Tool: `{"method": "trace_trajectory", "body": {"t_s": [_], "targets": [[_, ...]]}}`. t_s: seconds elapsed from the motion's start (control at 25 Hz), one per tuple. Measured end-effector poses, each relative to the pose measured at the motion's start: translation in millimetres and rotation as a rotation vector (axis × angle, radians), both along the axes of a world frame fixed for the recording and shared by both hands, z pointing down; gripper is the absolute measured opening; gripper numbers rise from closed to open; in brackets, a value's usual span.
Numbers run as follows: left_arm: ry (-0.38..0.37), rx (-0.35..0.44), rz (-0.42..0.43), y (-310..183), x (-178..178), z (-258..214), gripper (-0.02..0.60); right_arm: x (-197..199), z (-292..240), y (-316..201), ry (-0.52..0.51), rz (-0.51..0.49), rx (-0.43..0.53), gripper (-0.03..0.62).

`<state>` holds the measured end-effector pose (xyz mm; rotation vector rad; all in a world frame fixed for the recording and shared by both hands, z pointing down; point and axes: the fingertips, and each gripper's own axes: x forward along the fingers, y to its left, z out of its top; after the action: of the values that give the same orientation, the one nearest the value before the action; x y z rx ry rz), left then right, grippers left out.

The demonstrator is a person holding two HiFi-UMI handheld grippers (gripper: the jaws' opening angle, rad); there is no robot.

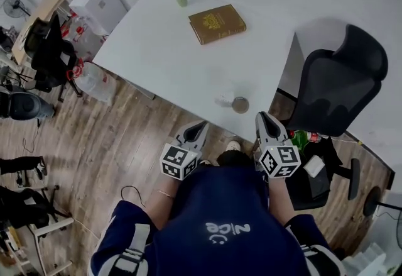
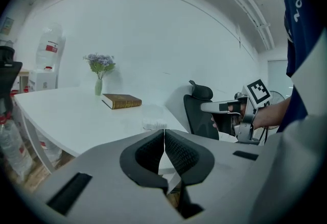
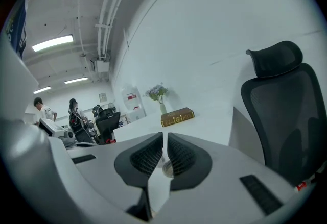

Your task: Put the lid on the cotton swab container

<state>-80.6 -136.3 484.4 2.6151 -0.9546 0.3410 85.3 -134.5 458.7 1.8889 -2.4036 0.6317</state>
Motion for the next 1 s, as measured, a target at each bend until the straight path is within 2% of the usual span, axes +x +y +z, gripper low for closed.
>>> {"method": "trace_trajectory", "body": {"t_s": [0.32, 0.6, 0.64, 0.72, 0.76, 1.0], "targets": [[-0.046, -0.003, -0.022, -39.0, 23.9, 8.1, 0.023, 19.9, -5.8, -70.8, -0.092, -0.085, 0.016, 0.057], [-0.093, -0.059, -0.05, -62.9, 25.4, 29.3, 0.023, 19.1, -7.9, -101.6, -0.154, -0.195, 0.031, 0.057], [-0.096, -0.073, -0.054, -65.5, 25.9, 33.4, 0.045, 19.9, -5.8, -104.2, -0.161, -0.211, 0.026, 0.057], [-0.116, -0.097, -0.039, -69.2, 29.6, 42.5, 0.195, 22.2, 1.1, -108.1, -0.178, -0.237, 0.006, 0.057], [-0.138, -0.101, -0.017, -70.7, 32.1, 47.4, 0.244, 23.6, 5.2, -110.0, -0.184, -0.247, -0.007, 0.057], [-0.275, -0.086, 0.162, -85.3, 43.5, 68.7, 0.301, 26.5, 21.2, -120.4, -0.208, -0.263, -0.054, 0.057]]}}
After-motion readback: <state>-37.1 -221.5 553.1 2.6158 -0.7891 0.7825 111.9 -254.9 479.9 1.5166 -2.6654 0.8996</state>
